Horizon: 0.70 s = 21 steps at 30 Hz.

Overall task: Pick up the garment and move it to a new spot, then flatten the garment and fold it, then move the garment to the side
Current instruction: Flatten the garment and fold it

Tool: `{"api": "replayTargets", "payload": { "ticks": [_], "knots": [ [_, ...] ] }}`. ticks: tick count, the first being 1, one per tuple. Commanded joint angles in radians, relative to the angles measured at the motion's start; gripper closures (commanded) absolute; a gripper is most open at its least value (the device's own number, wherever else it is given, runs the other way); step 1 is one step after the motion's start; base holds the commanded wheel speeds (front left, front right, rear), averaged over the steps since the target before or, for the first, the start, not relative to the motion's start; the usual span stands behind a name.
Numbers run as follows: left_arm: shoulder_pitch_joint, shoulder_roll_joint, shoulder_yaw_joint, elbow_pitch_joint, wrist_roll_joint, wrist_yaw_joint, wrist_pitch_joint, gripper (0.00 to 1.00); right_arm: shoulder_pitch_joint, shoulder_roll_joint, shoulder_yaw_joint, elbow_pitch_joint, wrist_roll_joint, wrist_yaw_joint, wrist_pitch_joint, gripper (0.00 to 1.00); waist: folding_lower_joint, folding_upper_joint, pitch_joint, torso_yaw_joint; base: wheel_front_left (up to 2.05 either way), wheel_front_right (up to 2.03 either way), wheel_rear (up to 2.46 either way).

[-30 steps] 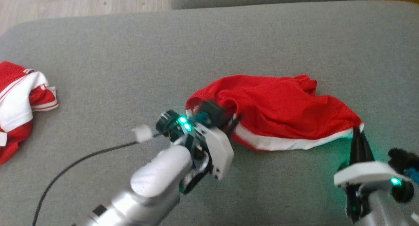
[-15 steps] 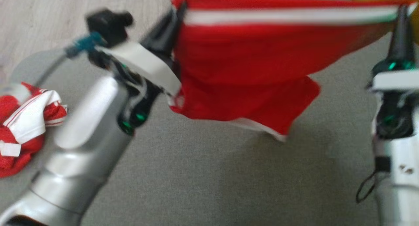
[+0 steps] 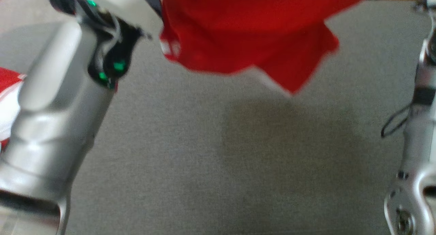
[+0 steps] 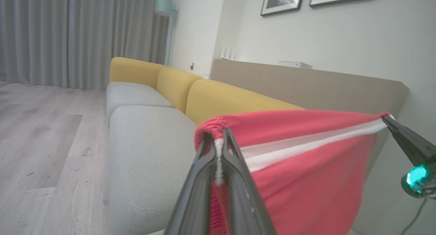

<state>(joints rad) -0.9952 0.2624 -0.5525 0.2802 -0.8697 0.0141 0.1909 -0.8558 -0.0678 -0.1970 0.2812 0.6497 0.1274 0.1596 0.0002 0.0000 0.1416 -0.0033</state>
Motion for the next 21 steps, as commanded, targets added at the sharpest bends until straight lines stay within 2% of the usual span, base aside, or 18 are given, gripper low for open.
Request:
{"api": "replayTargets", "payload": {
  "ticks": [1,6,9,12,16,21],
  "knots": [
    [-0.096,0.024,0.075,0.008,0.01,0.012,-0.046,1.0,-0.101,0.011,0.032,-0.013,-0.016,0.003,-0.034,1.0,-0.0002,0.0,0.069,-0.029,0.0,0.0,0.0],
    [-0.23,-0.012,0.148,0.148,0.042,-0.008,-0.248,1.0,-0.306,0.015,0.11,0.087,-0.011,0.003,-0.225,1.0,-0.0002,0.0,0.159,-0.074,0.0,0.0,0.0],
    [-0.306,-0.018,0.151,0.202,0.097,-0.06,-0.39,1.0,-0.4,0.007,0.157,0.116,0.026,0.003,-0.357,1.0,-0.0002,0.0,0.194,-0.088,0.0,0.0,0.0],
    [-0.352,-0.037,0.191,0.216,0.118,-0.09,-0.444,1.0,-0.442,-0.013,0.171,0.121,0.081,0.003,-0.408,1.0,-0.0002,0.0,0.221,-0.093,0.0,0.0,0.0],
    [-0.292,-0.069,0.252,0.236,0.103,-0.12,-0.452,1.0,-0.381,-0.039,0.203,0.15,0.137,0.003,-0.419,1.0,-0.0002,0.0,0.242,-0.094,0.0,0.0,0.0],
    [-0.066,-0.103,0.246,0.295,0.073,-0.141,-0.452,1.0,-0.176,-0.054,0.265,0.19,0.208,0.003,-0.421,1.0,-0.0002,0.0,0.242,-0.086,0.0,0.0,0.0]
  ]
}}
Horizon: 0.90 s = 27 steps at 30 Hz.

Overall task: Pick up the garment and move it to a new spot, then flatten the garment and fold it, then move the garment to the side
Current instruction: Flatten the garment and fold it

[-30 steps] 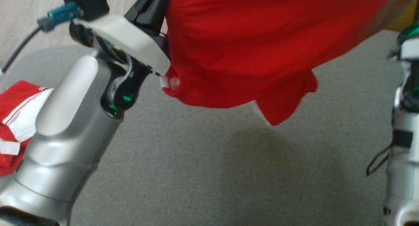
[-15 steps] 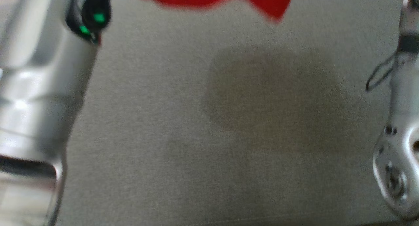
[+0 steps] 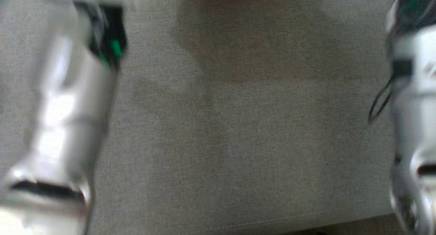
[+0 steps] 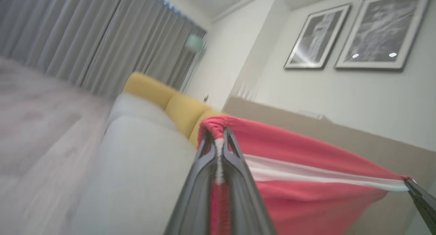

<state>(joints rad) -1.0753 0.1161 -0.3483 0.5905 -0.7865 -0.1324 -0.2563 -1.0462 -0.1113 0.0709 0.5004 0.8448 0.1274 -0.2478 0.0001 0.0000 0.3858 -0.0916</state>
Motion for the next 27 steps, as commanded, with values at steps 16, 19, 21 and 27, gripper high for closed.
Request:
{"api": "replayTargets", "payload": {
  "ticks": [16,19,21,27],
  "knots": [
    [0.65,-0.021,-0.119,0.034,-0.2,0.002,-0.005,1.0,0.779,0.031,0.083,-0.143,0.18,0.003,-0.014,1.0,-0.0001,0.0,-0.153,-0.017,0.0,0.0,0.0],
    [0.725,-0.027,-0.101,0.013,-0.21,0.002,-0.005,1.0,0.862,0.036,0.1,-0.161,0.188,0.003,-0.014,1.0,-0.0001,0.0,-0.199,-0.023,0.0,0.0,0.0],
    [0.776,-0.033,-0.077,-0.002,-0.223,0.002,-0.005,1.0,0.91,0.024,0.126,-0.181,0.185,0.003,-0.014,1.0,-0.0001,0.0,-0.23,-0.025,0.0,0.0,0.0],
    [0.922,-0.038,-0.064,-0.058,-0.239,0.002,-0.005,1.0,1.037,0.007,0.137,-0.22,0.22,0.003,-0.014,1.0,-0.0001,0.0,-0.298,-0.02,0.0,0.0,0.0]
  ]
}}
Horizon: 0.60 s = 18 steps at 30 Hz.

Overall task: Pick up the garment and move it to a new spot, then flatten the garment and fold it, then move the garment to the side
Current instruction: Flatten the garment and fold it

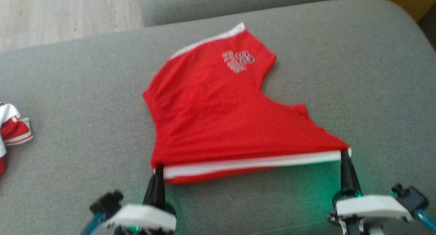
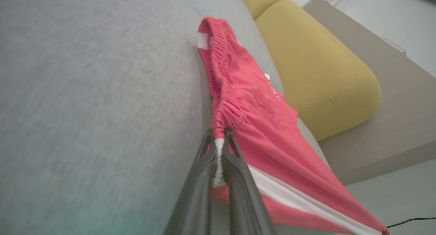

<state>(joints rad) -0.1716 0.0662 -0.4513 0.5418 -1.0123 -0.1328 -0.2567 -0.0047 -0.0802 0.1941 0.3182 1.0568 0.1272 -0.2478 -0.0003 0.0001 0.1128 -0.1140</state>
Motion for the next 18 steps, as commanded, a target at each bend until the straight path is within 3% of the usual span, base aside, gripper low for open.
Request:
{"api": "replayTargets", "payload": {
  "ticks": [1,10,14,18],
  "knots": [
    [0.042,0.011,0.045,-0.015,-0.02,0.002,-0.005,1.0,0.013,-0.026,0.016,-0.049,0.016,0.003,-0.014,1.0,0.0003,-0.0001,-0.031,0.006,0.0,0.0,0.0],
    [0.121,0.012,0.026,-0.092,-0.047,0.002,-0.005,1.0,0.122,-0.056,0.018,-0.149,0.07,0.003,-0.012,1.0,0.0003,-0.0001,-0.052,0.034,0.0,0.0,0.0],
    [0.091,0.007,0.066,-0.134,-0.039,0.002,-0.005,1.0,0.069,-0.05,0.009,-0.179,0.086,0.003,-0.008,1.0,0.0003,-0.0001,-0.032,0.044,0.0,0.0,0.0],
    [0.029,0.0,0.041,-0.17,-0.049,0.002,-0.005,1.0,-0.051,-0.044,-0.002,-0.174,0.092,0.003,0.017,1.0,0.0003,-0.0001,0.005,0.059,0.0,0.0,0.0]
  ]
}}
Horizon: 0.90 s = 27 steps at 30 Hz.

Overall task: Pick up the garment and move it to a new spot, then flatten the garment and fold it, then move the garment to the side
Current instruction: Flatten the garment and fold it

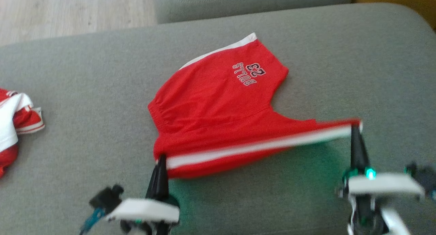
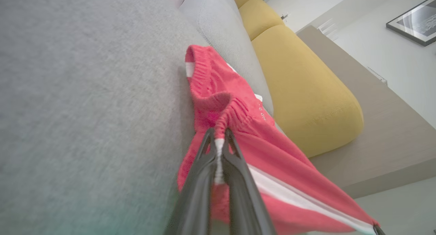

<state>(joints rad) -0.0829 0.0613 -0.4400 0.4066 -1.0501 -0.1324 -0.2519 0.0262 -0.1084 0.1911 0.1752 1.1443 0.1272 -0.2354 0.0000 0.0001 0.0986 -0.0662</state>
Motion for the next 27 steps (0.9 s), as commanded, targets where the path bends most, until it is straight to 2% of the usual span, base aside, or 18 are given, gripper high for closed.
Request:
{"api": "replayTargets", "payload": {
  "ticks": [1,7,15,21,27],
  "knots": [
    [-0.081,0.004,0.016,-0.042,-0.014,0.002,-0.01,1.0,-0.119,-0.016,-0.004,-0.02,0.002,0.003,0.014,1.0,0.0,-0.0001,0.03,0.019,0.0,0.0,0.0],
    [-0.194,-0.001,-0.035,-0.068,-0.05,0.002,-0.01,1.0,-0.324,-0.013,-0.023,0.071,-0.039,0.003,0.055,1.0,0.0,-0.0001,0.088,0.06,0.0,0.0,0.0],
    [-0.37,-0.007,-0.077,-0.05,-0.094,0.002,-0.01,1.0,-0.634,-0.007,-0.019,0.289,-0.143,0.003,0.116,1.0,0.0,-0.0001,0.193,0.13,0.0,0.0,0.0],
    [-0.494,-0.011,-0.079,-0.012,-0.122,0.002,-0.01,1.0,-0.83,-0.002,-0.017,0.484,-0.231,0.003,0.106,1.0,0.0,-0.0001,0.274,0.18,0.0,0.0,0.0],
    [-0.574,-0.011,-0.096,0.03,-0.136,0.002,-0.01,1.0,-0.948,0.004,-0.002,0.614,-0.28,0.003,0.066,1.0,0.0,-0.0001,0.32,0.199,0.0,0.0,0.0]
  ]
}}
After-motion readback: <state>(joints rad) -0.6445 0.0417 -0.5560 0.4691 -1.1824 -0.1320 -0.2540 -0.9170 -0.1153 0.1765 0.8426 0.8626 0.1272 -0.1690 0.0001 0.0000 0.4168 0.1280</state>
